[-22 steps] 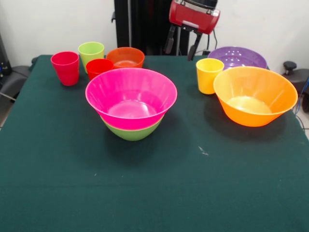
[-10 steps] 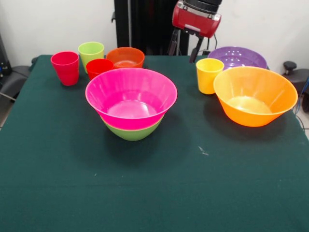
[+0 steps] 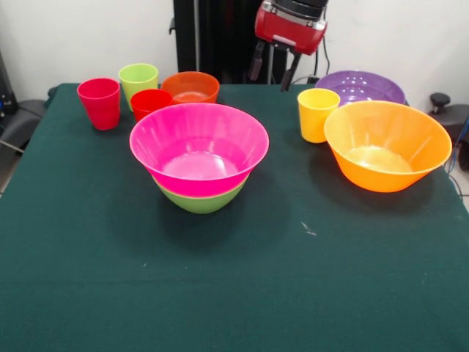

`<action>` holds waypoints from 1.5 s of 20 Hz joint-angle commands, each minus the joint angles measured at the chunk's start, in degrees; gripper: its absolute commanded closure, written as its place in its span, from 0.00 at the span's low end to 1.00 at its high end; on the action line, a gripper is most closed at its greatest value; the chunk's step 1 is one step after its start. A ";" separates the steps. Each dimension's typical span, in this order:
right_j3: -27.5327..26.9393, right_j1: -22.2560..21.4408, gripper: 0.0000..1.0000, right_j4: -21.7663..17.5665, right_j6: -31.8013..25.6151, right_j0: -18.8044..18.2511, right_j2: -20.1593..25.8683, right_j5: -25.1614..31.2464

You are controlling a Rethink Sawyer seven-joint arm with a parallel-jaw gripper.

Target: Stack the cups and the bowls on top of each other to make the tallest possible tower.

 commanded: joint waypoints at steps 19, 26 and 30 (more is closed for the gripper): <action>9.13 5.05 0.00 1.09 10.39 -2.80 8.83 -11.19; 9.32 4.75 0.00 1.04 10.03 -3.00 9.09 -11.08; 9.87 3.31 0.00 1.51 9.96 -2.18 8.91 -9.41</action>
